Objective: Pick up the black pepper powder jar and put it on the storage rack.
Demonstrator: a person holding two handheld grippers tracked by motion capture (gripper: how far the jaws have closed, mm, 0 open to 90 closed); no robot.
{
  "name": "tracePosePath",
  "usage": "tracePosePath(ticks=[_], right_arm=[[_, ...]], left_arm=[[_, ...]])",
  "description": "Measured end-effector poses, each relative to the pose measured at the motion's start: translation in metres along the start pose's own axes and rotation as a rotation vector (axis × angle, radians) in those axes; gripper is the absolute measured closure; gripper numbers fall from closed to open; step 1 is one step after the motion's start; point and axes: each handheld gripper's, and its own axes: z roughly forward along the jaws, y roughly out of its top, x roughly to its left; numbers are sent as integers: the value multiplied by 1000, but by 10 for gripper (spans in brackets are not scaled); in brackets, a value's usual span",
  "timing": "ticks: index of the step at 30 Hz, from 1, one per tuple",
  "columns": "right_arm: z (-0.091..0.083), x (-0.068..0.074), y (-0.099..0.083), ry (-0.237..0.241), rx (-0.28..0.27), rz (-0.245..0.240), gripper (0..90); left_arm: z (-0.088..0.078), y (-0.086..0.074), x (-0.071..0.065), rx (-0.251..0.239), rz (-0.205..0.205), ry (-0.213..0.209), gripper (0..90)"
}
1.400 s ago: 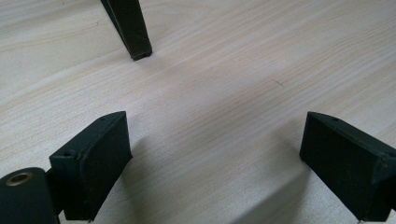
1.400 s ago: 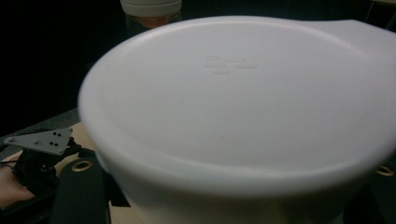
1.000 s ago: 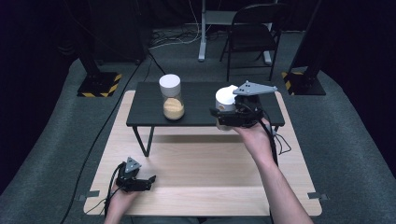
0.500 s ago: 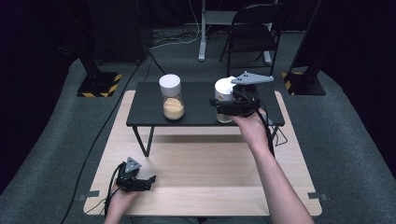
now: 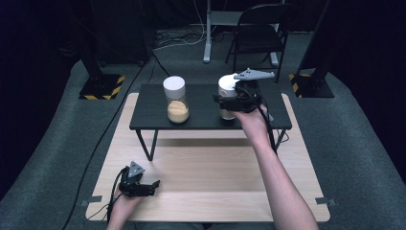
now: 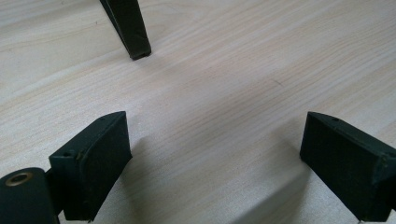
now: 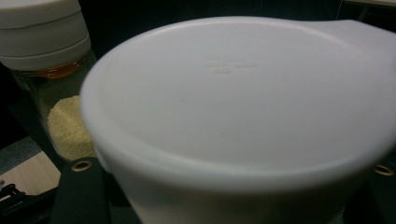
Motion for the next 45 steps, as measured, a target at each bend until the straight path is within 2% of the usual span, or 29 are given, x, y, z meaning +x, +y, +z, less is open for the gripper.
tracePosePath(ticks=[16, 34, 45], right_arm=[[11, -17, -13, 16, -13, 67, 280], [4, -14, -15, 19, 0, 58, 201], [-7, -15, -31, 20, -5, 62, 189]], left_arm=[[0, 0, 0, 0, 0, 0, 81], [0, 0, 0, 0, 0, 0, 81], [0, 0, 0, -1, 1, -1, 81]])
